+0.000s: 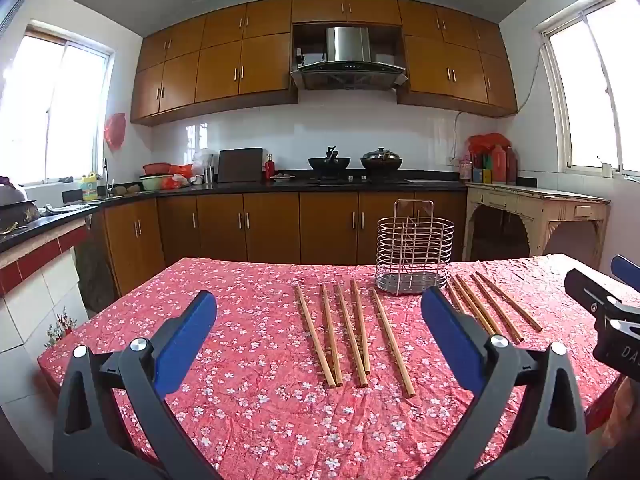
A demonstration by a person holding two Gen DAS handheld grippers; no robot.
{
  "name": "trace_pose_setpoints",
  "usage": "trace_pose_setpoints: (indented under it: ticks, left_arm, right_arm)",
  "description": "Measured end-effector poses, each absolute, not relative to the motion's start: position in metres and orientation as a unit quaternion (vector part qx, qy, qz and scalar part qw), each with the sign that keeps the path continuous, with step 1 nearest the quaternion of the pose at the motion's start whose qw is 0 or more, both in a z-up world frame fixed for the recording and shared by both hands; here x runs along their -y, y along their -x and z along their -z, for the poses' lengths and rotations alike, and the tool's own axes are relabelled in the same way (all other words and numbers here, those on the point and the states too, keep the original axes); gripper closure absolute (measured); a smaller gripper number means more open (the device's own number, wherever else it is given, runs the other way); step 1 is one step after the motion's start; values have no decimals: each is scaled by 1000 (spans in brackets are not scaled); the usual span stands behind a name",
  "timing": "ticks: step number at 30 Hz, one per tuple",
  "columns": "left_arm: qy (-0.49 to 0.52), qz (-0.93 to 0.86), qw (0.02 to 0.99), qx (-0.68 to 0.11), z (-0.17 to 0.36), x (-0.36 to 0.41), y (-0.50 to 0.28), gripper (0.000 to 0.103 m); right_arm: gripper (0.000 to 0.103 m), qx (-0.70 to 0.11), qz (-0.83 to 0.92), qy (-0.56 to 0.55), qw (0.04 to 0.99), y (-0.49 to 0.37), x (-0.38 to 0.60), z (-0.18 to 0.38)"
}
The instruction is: Organize utensils
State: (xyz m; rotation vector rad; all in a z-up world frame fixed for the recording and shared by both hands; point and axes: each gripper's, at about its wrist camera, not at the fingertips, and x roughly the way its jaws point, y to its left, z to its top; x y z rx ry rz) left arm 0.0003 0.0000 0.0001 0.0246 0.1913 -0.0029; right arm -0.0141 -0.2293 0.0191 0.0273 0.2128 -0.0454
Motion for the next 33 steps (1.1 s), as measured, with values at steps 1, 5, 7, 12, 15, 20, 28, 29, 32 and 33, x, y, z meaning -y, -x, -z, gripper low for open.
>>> trace_pose_setpoints:
  ticks: [1,5,7,12,15,20,28,29,32,33]
  left_arm:
    - [-13,1,995,-96,0,0,0,2]
    - [-11,1,996,-94,0,0,0,2]
    - [-11,2,996,-94,-1,-1,0,2]
    - [-11,1,995,-94,0,0,0,2]
    - [-12,1,996,-94,0,0,0,2]
    - [-13,2,996,-93,-1,0,1,2]
    - [-13,2,996,-91,-3,1,5,2]
    - [-12,1,995,-94,0,0,0,2]
    - [-12,2,995,-95,0,0,0,2]
    - [-12,2,995,-94,0,0,0,2]
  right_arm:
    - [4,-106,22,-13,994,14,229,-19]
    - [4,-106,22,-14,994,14,230,-19]
    - [4,-105,22,-13,994,15,229,-20]
    - [4,-108,22,-15,994,14,230,-20]
    - [4,-108,22,-15,994,14,230,-20]
    - [4,-107,22,-15,994,14,230,-20]
    - [4,-107,22,-15,994,15,230,-20]
    - [4,-107,22,-15,994,15,230,-20]
    - [4,-107,23,-15,994,16,230,-20]
    - [4,-106,22,-16,994,16,230,-20]
